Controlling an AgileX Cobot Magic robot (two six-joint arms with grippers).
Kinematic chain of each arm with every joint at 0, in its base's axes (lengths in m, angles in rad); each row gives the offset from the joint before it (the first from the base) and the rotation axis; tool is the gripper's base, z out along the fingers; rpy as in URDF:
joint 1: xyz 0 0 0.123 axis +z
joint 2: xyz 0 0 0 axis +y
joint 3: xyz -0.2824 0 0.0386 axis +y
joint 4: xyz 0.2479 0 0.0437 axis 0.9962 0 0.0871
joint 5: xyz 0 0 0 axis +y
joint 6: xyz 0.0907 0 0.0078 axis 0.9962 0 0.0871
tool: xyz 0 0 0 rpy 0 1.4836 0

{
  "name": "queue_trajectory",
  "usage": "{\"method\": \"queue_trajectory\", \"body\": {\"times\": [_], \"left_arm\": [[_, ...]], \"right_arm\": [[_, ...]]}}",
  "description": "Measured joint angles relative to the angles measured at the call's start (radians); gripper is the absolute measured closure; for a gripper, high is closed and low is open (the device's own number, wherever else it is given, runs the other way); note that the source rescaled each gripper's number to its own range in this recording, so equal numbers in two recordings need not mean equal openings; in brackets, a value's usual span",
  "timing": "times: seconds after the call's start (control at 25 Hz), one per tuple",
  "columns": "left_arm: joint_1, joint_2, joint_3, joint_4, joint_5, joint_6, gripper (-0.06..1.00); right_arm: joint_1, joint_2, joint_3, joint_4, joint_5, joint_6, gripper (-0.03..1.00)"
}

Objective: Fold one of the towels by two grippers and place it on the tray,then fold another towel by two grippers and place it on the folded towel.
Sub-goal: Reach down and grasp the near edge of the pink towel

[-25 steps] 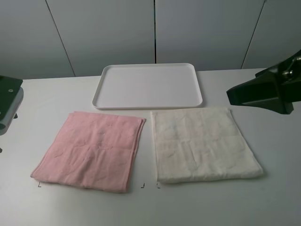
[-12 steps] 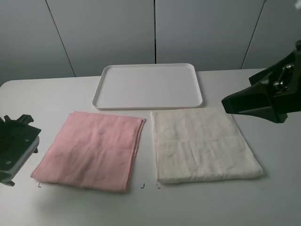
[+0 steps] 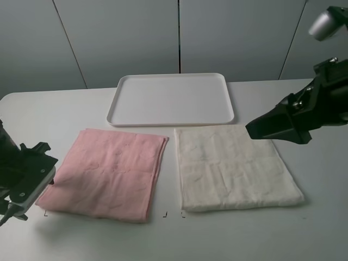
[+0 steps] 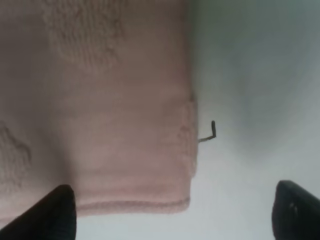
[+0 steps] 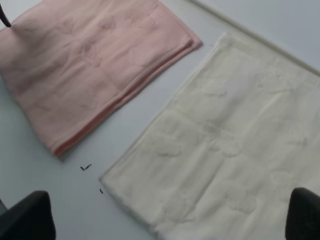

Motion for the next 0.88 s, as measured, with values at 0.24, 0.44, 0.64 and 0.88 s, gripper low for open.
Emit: {"method": "queue_trajectory", "body": {"times": [0.24,0.44,0.64,0.88], "left_arm": [[0.0,0.067,0.0,-0.002,-0.046,0.019,-0.05],[0.0,0.081,-0.002,-0.004,-0.048,0.025,-0.05],[0.0,0.094,-0.01,-0.004,-0.04,0.027,-0.05],[0.0,0.095,-0.012,-0.004,-0.036,0.029,-0.05]], "right_arm": [[0.0,0.011,0.0,0.024,-0.01,-0.029,-0.03],[0.0,0.011,0.0,0.026,-0.01,-0.053,-0.03],[0.046,0.03,0.0,0.028,-0.012,-0.087,-0.03],[0.218,0.158,-0.016,0.011,-0.061,-0.113,-0.03]]}}
